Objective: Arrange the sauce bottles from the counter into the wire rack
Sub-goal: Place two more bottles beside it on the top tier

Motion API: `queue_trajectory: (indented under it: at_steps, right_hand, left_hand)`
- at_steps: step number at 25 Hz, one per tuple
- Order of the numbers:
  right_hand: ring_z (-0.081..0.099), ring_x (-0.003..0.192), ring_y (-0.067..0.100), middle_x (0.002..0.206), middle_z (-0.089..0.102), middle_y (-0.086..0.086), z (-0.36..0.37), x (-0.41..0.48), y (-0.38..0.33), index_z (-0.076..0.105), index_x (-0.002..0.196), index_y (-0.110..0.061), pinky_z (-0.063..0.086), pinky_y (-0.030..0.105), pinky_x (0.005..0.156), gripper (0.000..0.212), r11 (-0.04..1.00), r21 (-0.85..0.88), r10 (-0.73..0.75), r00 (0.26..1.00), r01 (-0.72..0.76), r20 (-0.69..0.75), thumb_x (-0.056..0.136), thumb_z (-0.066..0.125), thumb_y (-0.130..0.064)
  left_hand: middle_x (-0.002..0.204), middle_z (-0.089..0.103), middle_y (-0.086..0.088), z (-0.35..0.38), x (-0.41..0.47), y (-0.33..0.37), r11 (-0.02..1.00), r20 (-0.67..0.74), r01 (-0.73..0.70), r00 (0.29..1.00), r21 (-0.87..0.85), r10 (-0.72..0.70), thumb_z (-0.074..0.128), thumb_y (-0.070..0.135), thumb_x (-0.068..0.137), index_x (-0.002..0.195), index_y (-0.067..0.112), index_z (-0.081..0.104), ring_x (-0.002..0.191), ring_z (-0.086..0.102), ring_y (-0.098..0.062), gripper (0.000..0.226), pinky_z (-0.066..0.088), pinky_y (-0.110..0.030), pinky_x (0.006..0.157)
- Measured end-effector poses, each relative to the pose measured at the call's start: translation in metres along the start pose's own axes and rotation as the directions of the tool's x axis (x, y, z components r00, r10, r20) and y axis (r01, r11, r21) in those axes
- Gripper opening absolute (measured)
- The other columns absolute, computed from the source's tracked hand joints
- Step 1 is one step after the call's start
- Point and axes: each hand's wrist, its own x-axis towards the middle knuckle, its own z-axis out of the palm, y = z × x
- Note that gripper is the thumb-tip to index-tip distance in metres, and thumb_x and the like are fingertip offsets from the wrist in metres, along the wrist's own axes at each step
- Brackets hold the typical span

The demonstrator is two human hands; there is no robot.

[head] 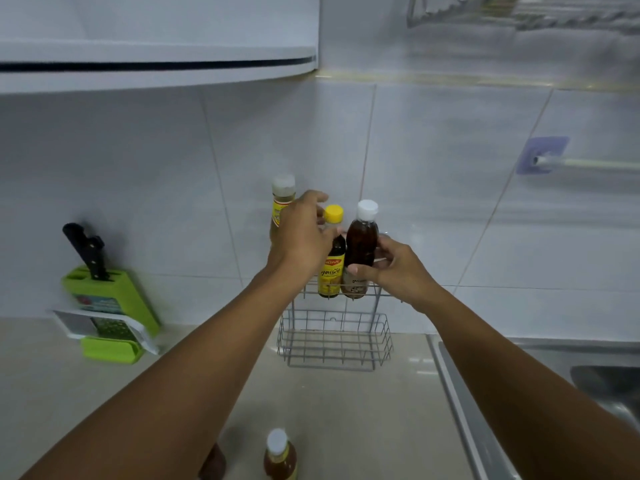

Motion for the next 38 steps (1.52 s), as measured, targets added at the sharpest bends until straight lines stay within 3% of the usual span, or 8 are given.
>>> queue_trajectory:
  at_steps: [7,10,18,23,26,30,34,38]
  right_hand:
    - [0.075,0.098,0.023,0.111,0.072,-0.003,0.013,0.0,-0.012,0.065,0.13,-0.02,0.062,0.042,0.09,0.054,0.999,-0.035,-0.01,0.999,0.011,0.039,0.08,0.087,-0.024]
    - [0.076,0.1,0.024,0.118,0.073,0.001,0.019,0.002,-0.014,0.064,0.131,-0.02,0.062,0.046,0.092,0.058,0.999,-0.033,-0.003,0.999,0.005,0.044,0.079,0.088,-0.026]
    - [0.074,0.104,0.021,0.118,0.075,0.003,0.023,-0.002,-0.011,0.066,0.127,-0.019,0.061,0.045,0.095,0.055,0.999,0.016,0.03,1.0,-0.03,0.009,0.078,0.089,-0.024]
    - [0.069,0.115,0.022,0.132,0.069,0.004,0.021,-0.014,-0.014,0.05,0.147,-0.023,0.059,0.041,0.097,0.088,0.997,0.058,0.042,0.999,-0.042,0.003,0.07,0.094,-0.022]
    - [0.054,0.121,0.015,0.136,0.054,-0.006,0.028,-0.036,-0.018,0.036,0.155,-0.024,0.05,0.036,0.1,0.094,0.999,-0.034,0.016,0.993,-0.02,-0.12,0.077,0.089,-0.031]
    - [0.058,0.096,0.018,0.113,0.061,0.008,0.064,-0.084,-0.029,0.058,0.129,-0.015,0.053,0.026,0.085,0.047,0.979,-0.07,-0.199,0.848,0.189,-0.491,0.085,0.07,-0.004]
    - [0.058,0.079,0.008,0.094,0.062,0.002,0.132,-0.118,-0.045,0.072,0.102,-0.013,0.044,0.007,0.073,0.029,0.898,-0.2,-0.427,0.887,0.393,-0.177,0.081,0.069,0.006]
    - [0.061,0.088,0.006,0.113,0.056,-0.012,0.198,-0.147,-0.064,0.061,0.129,-0.034,0.048,0.017,0.076,0.042,0.888,-0.231,-0.287,0.873,0.397,0.395,0.089,0.07,-0.042]
  left_hand:
    - [0.124,0.063,-0.012,-0.018,0.005,0.016,0.95,0.087,-0.122,0.991,0.287,0.101,0.069,-0.005,0.084,0.13,0.012,0.058,0.11,0.062,-0.027,0.05,0.052,-0.033,0.088]
    - [0.105,0.064,-0.011,-0.023,0.005,0.017,0.934,0.076,-0.137,0.99,0.329,0.119,0.064,-0.011,0.084,0.12,0.005,0.066,0.091,0.058,-0.021,0.039,0.047,-0.03,0.079]
    - [0.102,0.066,-0.015,-0.025,0.001,0.017,0.935,0.068,-0.131,0.991,0.33,0.115,0.065,-0.006,0.086,0.113,0.001,0.068,0.086,0.058,-0.025,0.028,0.043,-0.029,0.074]
    - [0.114,0.067,-0.011,-0.055,-0.007,0.03,0.895,0.019,-0.239,0.968,0.376,0.25,0.067,0.015,0.088,0.127,0.015,0.065,0.098,0.066,-0.029,0.039,0.056,-0.036,0.084]
    - [0.101,0.07,-0.001,-0.097,-0.019,0.031,0.891,-0.042,-0.335,0.931,0.306,0.364,0.065,0.024,0.088,0.116,0.018,0.07,0.079,0.065,-0.016,0.028,0.056,-0.028,0.073]
    - [0.087,0.072,0.008,-0.147,-0.052,-0.023,0.931,0.176,-0.323,0.94,0.172,0.294,0.062,0.016,0.092,0.108,0.024,0.074,0.07,0.063,-0.006,0.022,0.049,-0.01,0.065]
    - [0.104,0.07,-0.006,-0.165,-0.095,-0.143,0.986,0.41,0.039,0.906,0.164,-0.104,0.041,-0.001,0.097,0.119,0.018,0.065,0.086,0.063,-0.017,0.038,0.054,-0.032,0.083]
    - [0.125,0.06,-0.017,-0.162,-0.161,-0.235,0.916,0.622,0.293,0.672,0.276,-0.402,0.043,-0.015,0.087,0.133,0.005,0.054,0.118,0.058,-0.03,0.051,0.047,-0.038,0.1]
